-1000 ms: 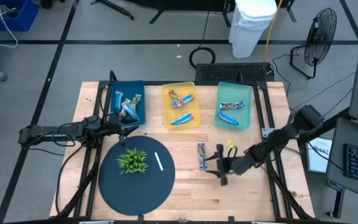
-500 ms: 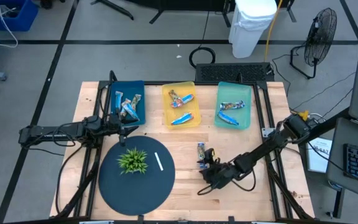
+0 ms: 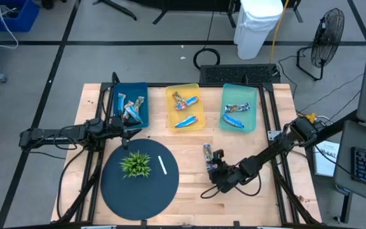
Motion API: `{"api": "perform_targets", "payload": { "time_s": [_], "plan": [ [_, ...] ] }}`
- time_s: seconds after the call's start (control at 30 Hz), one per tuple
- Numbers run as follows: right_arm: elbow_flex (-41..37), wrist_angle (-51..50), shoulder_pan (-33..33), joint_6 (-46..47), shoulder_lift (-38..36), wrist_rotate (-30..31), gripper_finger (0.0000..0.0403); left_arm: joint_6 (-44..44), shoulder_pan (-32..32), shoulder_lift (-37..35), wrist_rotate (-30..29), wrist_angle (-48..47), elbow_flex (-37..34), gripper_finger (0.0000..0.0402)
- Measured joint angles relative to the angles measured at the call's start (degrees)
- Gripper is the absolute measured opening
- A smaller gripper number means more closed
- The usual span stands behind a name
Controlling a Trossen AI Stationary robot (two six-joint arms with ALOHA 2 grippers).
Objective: Pick and place Granola Bars by type
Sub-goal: Put the blue granola bar into the green bin
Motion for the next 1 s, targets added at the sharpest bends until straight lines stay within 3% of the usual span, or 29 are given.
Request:
{"api": "perform_targets", "payload": {
  "time_s": [0.27,0.6,1.0],
  "plan": [
    [-0.02,-0.68,-0.02,3.00,0.07,0.58,0.0176,0.00,0.00,0.01,0.00,0.00,0.00,0.0161],
    [-0.09,-2.61,-0.02,3.97,0.15,0.07,0.0015,0.00,0.00,-0.01,-0.02,0.00,0.00,0.0161],
    [0.33,-4.49,-0.02,0.69,-4.69,0.10,0.0007,0.00,0.00,0.00,0.00,0.00,0.00,0.0161]
  ]
}}
